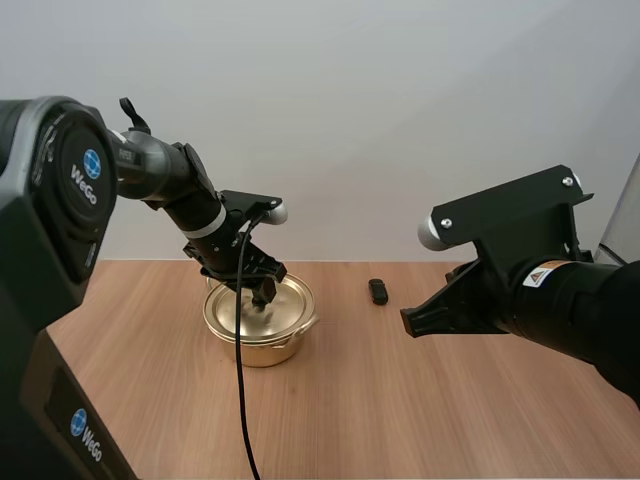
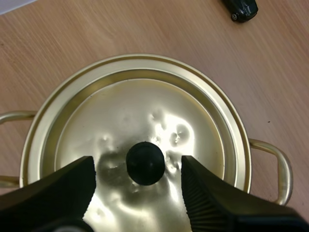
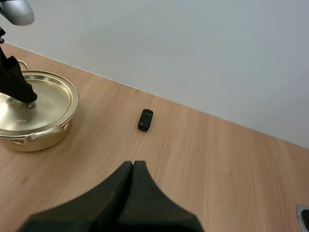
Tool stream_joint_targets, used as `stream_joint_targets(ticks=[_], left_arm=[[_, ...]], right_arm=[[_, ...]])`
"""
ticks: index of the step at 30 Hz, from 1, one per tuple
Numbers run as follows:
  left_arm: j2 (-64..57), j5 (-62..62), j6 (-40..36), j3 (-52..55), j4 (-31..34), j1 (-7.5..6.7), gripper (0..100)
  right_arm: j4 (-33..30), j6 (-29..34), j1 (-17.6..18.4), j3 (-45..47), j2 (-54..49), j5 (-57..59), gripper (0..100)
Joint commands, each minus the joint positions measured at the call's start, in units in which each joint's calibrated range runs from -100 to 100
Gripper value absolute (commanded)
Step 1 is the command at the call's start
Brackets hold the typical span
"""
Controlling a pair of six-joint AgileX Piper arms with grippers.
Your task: Open the pot, put the car inside, and close it
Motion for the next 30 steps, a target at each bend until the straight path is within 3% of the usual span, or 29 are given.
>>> stream_joint_targets(ticks=[1,4,5,10,14,19,23,25,26,28,29,30], left_arm=[[0.1,-0.3,0.4,0.0,0.0,0.02,68],[0.3,-0.3,1.4,0.0,-0.1,0.02,23],[0.3,0.0,2.1,0.0,-0.2,0.02,3],[-2.2,0.6,4.0,-1.1,-4.4,0.02,0],[-9.4,2.4,4.5,-4.3,-9.3,0.02,0],[-24.7,2.4,3.4,-8.3,-15.1,0.09,0],[-40.0,-2.2,-0.3,-11.7,-16.0,0.09,0],[-46.6,-4.5,-1.5,-13.1,-15.9,0.2,0],[-48.8,-4.4,-1.6,-14.0,-15.8,0.54,0],[-52.8,-2.9,-2.6,-15.2,-14.5,2.02,0],[-54.4,-2.9,-3.3,-15.8,-13.3,2.98,0],[-55.7,-3.5,-4.1,-16.1,-12.1,3.99,0]], right_arm=[[0.0,0.0,0.0,0.0,0.0,0.2,0],[0.0,0.0,0.0,0.0,0.0,0.3,0],[0.0,0.0,0.0,0.0,0.0,0.3,0],[0.0,0.0,0.0,0.1,0.8,-0.6,0],[0.0,0.0,0.0,3.1,3.7,-9.7,0],[1.3,-0.2,0.0,3.7,14.0,-22.1,0],[6.1,-5.8,0.0,-0.6,26.0,-24.3,1],[7.6,-6.2,0.0,-3.8,31.6,-24.3,31],[8.3,-6.2,0.0,-5.7,34.7,-24.3,51],[10.0,-6.2,0.0,-9.0,40.1,-24.3,88],[11.2,-6.2,0.0,-10.7,42.5,-24.3,100],[11.8,-6.2,0.0,-12.3,44.8,-24.3,100]])
